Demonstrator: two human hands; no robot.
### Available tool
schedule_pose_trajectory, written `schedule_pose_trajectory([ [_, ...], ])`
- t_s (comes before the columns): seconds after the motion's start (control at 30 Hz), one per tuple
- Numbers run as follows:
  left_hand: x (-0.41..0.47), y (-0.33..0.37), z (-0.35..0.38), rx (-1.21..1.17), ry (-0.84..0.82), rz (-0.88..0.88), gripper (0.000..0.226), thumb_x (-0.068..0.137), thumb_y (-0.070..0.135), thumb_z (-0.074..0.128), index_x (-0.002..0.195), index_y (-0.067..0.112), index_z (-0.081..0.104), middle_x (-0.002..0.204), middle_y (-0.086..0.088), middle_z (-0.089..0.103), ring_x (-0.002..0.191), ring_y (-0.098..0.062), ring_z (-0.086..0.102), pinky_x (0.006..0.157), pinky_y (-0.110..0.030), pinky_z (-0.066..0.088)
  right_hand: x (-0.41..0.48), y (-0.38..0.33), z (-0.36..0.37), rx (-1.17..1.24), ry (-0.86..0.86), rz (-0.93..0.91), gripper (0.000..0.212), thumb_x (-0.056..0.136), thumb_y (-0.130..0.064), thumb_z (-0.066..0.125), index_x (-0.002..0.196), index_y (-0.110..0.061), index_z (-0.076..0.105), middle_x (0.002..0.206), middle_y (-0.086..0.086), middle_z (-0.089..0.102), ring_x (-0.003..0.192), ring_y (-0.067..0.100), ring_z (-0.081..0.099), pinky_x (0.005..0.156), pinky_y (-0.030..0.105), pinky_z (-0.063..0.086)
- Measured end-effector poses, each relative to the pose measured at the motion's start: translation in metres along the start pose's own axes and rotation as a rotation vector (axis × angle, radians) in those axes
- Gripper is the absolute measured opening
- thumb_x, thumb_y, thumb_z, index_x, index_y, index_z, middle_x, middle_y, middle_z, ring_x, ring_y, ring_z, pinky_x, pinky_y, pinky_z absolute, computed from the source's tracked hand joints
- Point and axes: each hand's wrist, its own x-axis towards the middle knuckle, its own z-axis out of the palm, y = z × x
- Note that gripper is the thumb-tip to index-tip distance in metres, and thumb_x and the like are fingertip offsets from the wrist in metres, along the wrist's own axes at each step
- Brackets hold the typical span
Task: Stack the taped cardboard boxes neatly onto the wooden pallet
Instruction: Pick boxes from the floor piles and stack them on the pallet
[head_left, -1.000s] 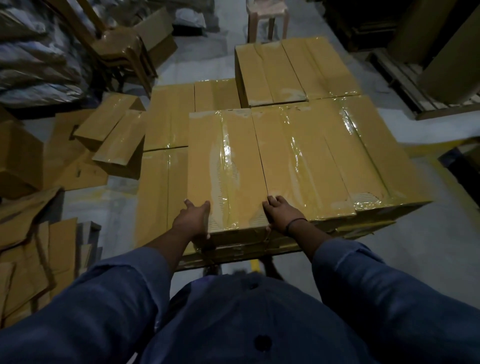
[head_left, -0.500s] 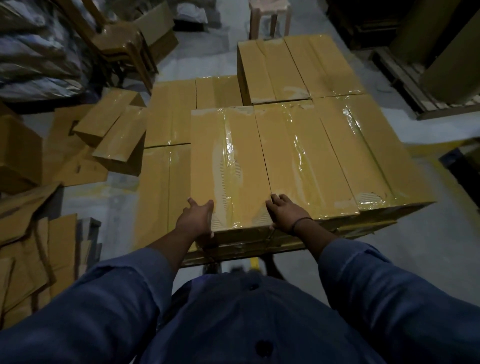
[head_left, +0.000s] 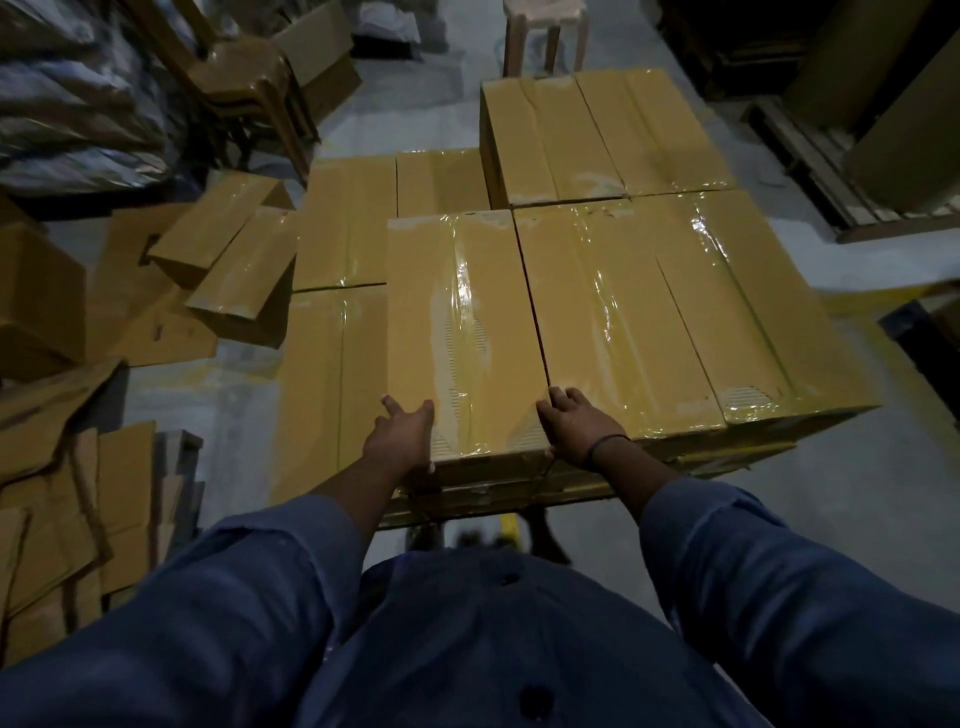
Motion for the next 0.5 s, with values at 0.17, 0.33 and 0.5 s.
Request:
schedule_pose_trajectory([
  [0.17,0.000,0.000,0.009,-0.024,0.002,-0.018,0.110,0.084,0.029,0.085,0.161,0.033,0.007,0.160,-0.035,-0.026,0.145,-0.053,0.028,0.108,-0.059,0.046,0.003,-0.005,0.003,-0.004,0.004,0.017,0.085,0.091,-0.033,0.071,0.157,-0.018,0.018,0.167,0.013,0.006,0.152,0.036,0.009,0.116,0.050,0.039],
  [0.33,0.004,0.001,0.012,-0.073,0.005,-0.010,0.112,0.080,0.034,0.088,0.160,0.030,0.010,0.159,-0.036,-0.026,0.144,-0.056,0.029,0.109,-0.061,0.045,0.004,-0.010,0.002,0.006,-0.022,0.026,0.083,0.096,-0.028,0.065,0.160,-0.014,0.014,0.170,0.010,0.000,0.155,0.035,0.005,0.118,0.050,0.037],
  [0.5,0.008,-0.001,0.008,-0.085,0.003,0.025,0.097,0.077,0.037,0.089,0.152,0.027,0.028,0.160,-0.038,-0.020,0.134,-0.056,0.044,0.107,-0.059,0.048,0.005,-0.009,0.002,0.012,-0.002,0.035,0.073,0.096,-0.017,0.062,0.157,-0.010,0.022,0.169,0.012,0.006,0.153,0.032,0.013,0.114,0.050,0.042],
])
